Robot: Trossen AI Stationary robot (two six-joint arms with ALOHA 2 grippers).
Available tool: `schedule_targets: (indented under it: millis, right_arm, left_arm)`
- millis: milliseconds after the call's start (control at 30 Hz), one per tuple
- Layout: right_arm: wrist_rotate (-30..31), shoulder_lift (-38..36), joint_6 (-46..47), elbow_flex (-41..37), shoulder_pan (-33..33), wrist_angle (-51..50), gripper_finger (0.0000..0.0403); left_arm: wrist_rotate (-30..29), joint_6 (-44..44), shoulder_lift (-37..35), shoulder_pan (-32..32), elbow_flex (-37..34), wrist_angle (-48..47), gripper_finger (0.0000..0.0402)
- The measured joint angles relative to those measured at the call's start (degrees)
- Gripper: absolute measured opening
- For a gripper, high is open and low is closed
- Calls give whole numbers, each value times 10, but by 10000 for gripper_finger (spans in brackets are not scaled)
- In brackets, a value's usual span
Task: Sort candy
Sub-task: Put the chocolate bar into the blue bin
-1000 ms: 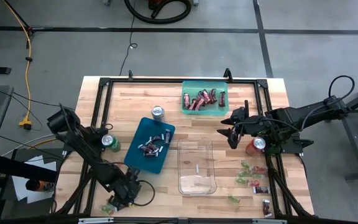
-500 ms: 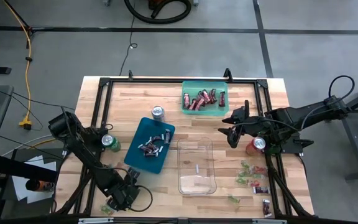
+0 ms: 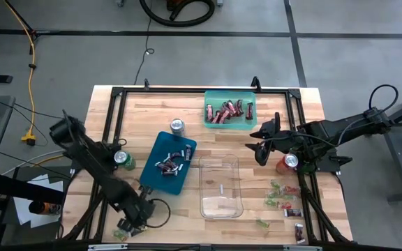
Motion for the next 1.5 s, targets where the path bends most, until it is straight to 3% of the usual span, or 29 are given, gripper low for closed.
schedule_targets:
  millis: [167, 233, 400, 500, 567, 700, 833, 1033, 1267, 1500]
  right_arm:
    - [20, 0, -1, 0, 0, -3, 224]
    - [20, 0, -1, 0, 0, -3, 224]
    - [20, 0, 5, 0, 0, -3, 224]
    - [20, 0, 14, 0, 0, -3, 224]
    - [20, 0, 15, 0, 0, -3, 224]
    - [20, 0, 25, 0, 0, -3, 224]
    - [20, 0, 34, 0, 0, -4, 224]
    - [21, 0, 44, 0, 0, -7, 224]
    - [23, 0, 44, 0, 0, -7, 224]
    - [23, 0, 41, 0, 0, -7, 224]
  left_arm:
    - [-37, -28, -149, 26, 1, -45, 4]
    - [-102, -34, -207, 49, 11, -51, 3]
    - [-334, -22, -297, 147, 26, -40, 2]
    - [-389, -13, -318, 239, 27, -33, 1]
    - [-360, -14, -314, 297, 26, -27, 1]
    - [-230, -22, -263, 378, 26, -32, 1]
    - [-187, -81, -181, 414, 26, -40, 1]
    - [-66, -142, -61, 458, 26, -41, 1]
    - [-27, -153, 13, 455, 26, -42, 7]
    - [-55, -123, 33, 453, 26, -37, 68]
